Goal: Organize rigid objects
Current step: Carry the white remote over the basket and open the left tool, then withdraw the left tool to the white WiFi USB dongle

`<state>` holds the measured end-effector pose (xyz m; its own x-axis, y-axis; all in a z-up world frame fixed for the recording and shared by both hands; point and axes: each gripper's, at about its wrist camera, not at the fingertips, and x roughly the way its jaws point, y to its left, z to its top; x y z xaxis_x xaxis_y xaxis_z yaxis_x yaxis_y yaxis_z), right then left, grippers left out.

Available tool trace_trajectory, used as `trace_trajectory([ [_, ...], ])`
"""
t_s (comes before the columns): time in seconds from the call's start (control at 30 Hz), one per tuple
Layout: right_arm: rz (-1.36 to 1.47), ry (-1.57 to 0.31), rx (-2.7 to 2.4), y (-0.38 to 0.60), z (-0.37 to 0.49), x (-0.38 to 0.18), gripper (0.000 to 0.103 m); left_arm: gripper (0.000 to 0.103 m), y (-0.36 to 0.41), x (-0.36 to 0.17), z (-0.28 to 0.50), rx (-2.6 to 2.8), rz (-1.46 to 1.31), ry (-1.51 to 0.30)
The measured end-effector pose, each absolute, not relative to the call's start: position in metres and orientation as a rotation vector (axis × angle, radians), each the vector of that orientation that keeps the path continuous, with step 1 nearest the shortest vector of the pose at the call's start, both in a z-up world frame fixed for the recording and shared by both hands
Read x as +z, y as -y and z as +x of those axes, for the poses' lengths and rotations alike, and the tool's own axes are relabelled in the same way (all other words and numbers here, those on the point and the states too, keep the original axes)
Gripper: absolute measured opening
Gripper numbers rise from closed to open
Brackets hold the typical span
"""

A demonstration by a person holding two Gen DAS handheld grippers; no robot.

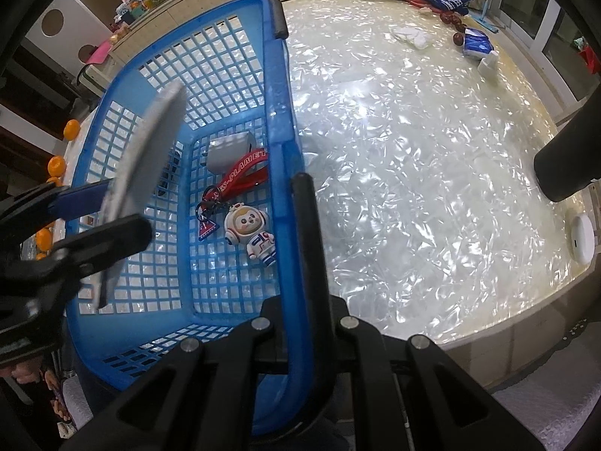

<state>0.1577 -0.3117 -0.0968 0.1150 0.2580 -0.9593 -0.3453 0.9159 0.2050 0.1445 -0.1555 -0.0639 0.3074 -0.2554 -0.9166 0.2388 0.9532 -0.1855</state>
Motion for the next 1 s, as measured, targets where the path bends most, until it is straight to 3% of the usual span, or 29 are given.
trace_trajectory([
  [0.63, -0.087, -1.386, 0.455, 0.312, 0.158, -0.098, 0.007, 0.054, 0.19, -0.106, 0.156, -0.316, 0.153, -1.325],
  [0.87, -0.06, -1.389, 0.463, 0.314, 0.159, -0.098, 0.008, 0.09, 0.191, -0.091, 0.16, -0.334, 0.19, -1.309],
  [0.9, -0.054, -1.392, 0.468, 0.315, 0.159, -0.099, 0.008, 0.1, 0.19, -0.088, 0.16, -0.323, 0.213, -1.305],
  [1.0, -0.059, -1.392, 0.465, 0.314, 0.16, -0.099, 0.008, 0.103, 0.18, -0.08, 0.161, -0.294, 0.219, -1.296],
])
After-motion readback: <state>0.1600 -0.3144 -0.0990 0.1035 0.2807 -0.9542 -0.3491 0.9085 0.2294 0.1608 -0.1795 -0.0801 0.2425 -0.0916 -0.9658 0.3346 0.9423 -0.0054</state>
